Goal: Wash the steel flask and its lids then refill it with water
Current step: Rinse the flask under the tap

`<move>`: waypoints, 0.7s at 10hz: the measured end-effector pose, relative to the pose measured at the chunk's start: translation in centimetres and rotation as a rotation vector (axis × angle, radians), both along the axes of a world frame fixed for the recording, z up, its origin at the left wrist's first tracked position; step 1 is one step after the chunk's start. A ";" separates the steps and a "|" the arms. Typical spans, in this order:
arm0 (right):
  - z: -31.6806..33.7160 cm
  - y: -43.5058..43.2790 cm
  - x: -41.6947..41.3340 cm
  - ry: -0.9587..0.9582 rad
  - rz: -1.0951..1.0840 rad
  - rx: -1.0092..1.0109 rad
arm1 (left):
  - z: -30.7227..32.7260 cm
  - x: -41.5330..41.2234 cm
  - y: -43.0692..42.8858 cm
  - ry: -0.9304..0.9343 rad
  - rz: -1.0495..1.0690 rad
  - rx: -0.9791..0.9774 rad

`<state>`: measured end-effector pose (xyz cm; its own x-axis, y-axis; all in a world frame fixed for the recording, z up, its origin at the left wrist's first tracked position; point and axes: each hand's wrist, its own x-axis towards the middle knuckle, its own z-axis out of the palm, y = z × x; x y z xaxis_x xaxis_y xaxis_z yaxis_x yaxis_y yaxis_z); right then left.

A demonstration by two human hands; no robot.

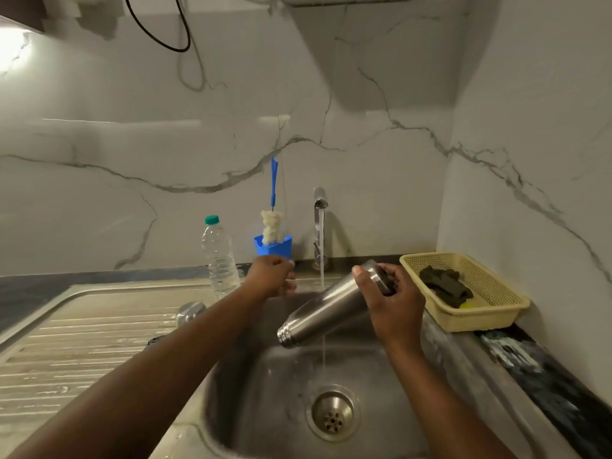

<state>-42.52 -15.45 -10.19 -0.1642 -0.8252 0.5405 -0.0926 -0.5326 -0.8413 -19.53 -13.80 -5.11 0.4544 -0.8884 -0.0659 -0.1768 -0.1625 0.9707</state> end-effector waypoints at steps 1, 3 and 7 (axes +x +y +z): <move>-0.6 -0.3 0.2 -0.023 0.018 0.050 | 0.5 -0.9 -3.8 0.008 -0.024 -0.025; -1.2 -0.8 0.5 -0.018 0.040 0.084 | 0.7 -2.3 -8.0 -0.057 -0.016 -0.018; -1.5 -1.3 0.8 0.028 0.014 0.096 | 0.5 -1.3 -9.2 -0.410 -0.208 0.016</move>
